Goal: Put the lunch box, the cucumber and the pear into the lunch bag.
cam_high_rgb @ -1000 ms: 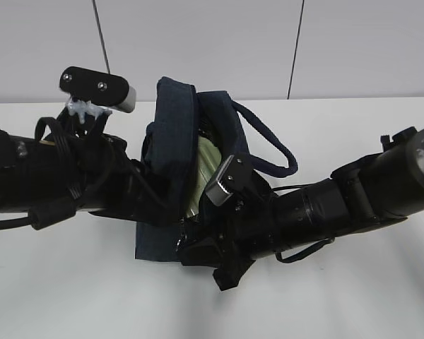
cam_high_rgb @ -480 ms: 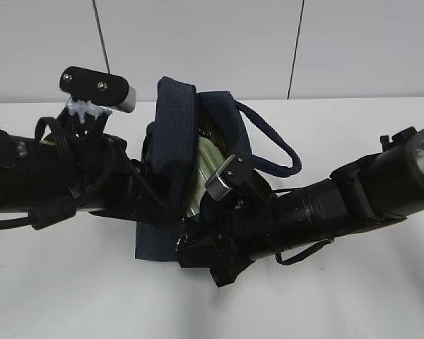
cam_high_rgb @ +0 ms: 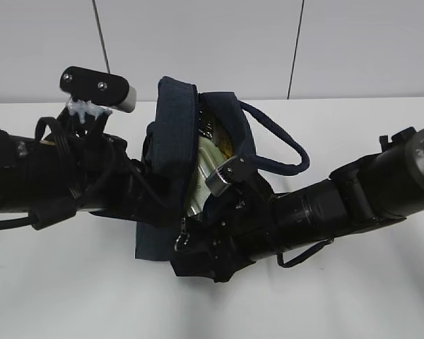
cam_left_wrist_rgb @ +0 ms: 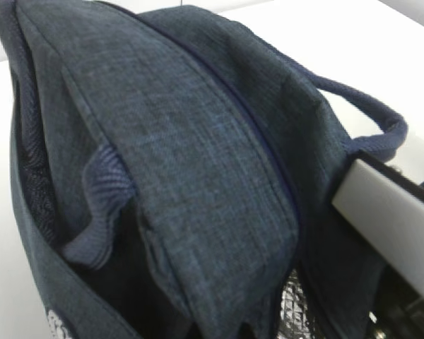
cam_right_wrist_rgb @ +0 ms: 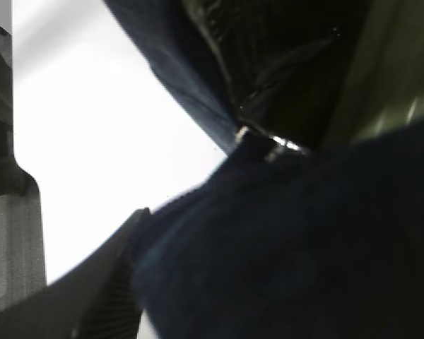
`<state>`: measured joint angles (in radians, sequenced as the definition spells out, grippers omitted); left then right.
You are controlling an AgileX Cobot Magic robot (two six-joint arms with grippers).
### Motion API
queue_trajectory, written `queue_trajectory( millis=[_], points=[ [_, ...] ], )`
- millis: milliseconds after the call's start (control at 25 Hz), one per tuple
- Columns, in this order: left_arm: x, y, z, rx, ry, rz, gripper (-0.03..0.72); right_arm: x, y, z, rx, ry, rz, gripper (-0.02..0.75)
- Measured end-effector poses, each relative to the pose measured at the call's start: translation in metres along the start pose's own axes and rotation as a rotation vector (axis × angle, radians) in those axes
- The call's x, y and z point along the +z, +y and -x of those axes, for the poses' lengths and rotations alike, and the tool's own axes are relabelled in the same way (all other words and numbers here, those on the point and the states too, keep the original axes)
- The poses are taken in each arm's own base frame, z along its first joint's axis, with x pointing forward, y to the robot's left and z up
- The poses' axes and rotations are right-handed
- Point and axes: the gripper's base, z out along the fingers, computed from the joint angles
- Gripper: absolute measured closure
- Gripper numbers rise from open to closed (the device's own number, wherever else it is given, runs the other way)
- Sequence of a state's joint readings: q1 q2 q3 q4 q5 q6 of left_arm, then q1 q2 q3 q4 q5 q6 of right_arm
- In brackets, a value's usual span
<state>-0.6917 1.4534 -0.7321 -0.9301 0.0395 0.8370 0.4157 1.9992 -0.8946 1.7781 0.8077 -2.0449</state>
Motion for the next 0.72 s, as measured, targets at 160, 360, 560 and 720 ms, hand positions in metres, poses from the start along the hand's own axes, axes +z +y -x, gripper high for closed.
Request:
queue_trajectory(
  millis=[160,360,560,720],
  points=[
    [0.000,0.000,0.000,0.000,0.000,0.000,0.685,0.000,-0.003,-0.001,0.006,0.014,-0.028,0.317],
    [0.000,0.000,0.000,0.000,0.000,0.000,0.685,0.000,-0.002,-0.001,0.010,0.014,-0.027,0.316],
    [0.000,0.000,0.000,-0.010,0.000,0.000,0.685,0.002,-0.002,0.006,-0.005,-0.006,-0.016,0.316],
    [0.000,0.000,0.000,-0.030,0.000,-0.001,0.685,0.002,-0.004,0.012,-0.001,-0.019,-0.017,0.316]
  ],
)
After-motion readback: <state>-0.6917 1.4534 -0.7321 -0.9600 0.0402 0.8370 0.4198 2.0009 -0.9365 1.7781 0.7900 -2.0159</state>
